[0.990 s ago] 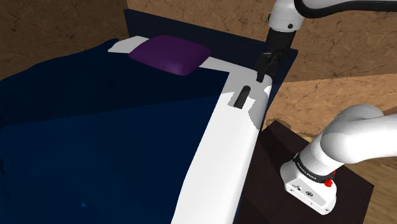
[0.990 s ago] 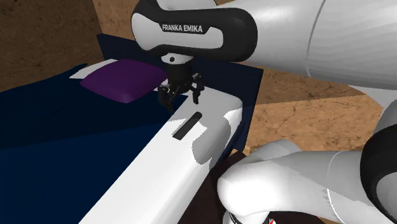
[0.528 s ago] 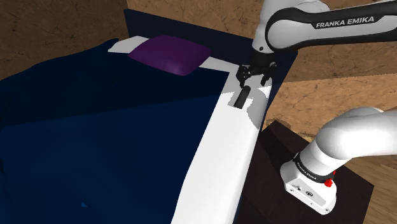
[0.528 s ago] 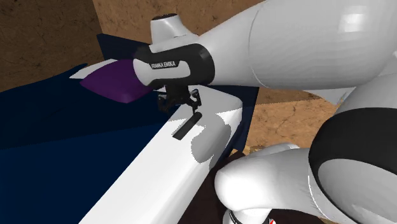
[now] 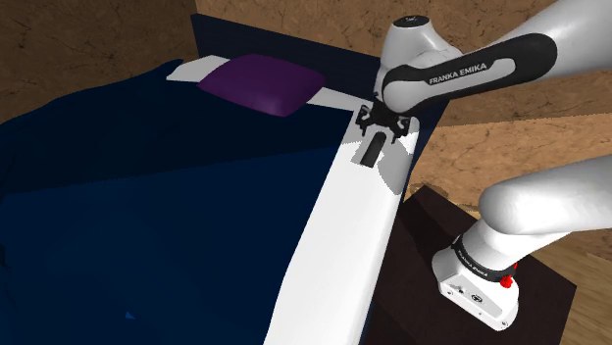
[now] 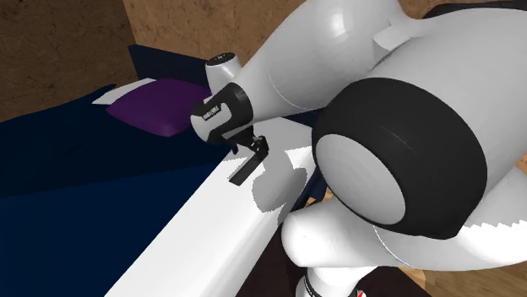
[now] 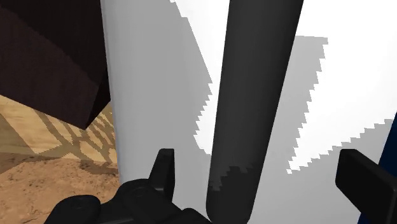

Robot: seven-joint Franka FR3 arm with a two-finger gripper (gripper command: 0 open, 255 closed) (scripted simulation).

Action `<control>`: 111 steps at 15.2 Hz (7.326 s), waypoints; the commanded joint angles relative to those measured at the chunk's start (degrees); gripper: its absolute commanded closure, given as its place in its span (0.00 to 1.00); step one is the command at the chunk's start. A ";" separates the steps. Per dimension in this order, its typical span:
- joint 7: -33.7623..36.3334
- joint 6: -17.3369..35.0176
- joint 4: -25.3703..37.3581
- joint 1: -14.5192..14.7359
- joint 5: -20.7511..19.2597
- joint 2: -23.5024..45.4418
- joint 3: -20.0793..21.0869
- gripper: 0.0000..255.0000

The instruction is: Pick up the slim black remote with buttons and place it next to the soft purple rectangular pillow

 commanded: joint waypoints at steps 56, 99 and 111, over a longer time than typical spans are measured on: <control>-0.82 -16.61 12.64 -1.80 -0.32 -5.08 -3.50 1.00; 39.07 -36.09 78.69 16.19 -35.72 60.85 15.12 1.00; 41.89 -28.22 71.00 14.69 -37.11 62.09 14.43 1.00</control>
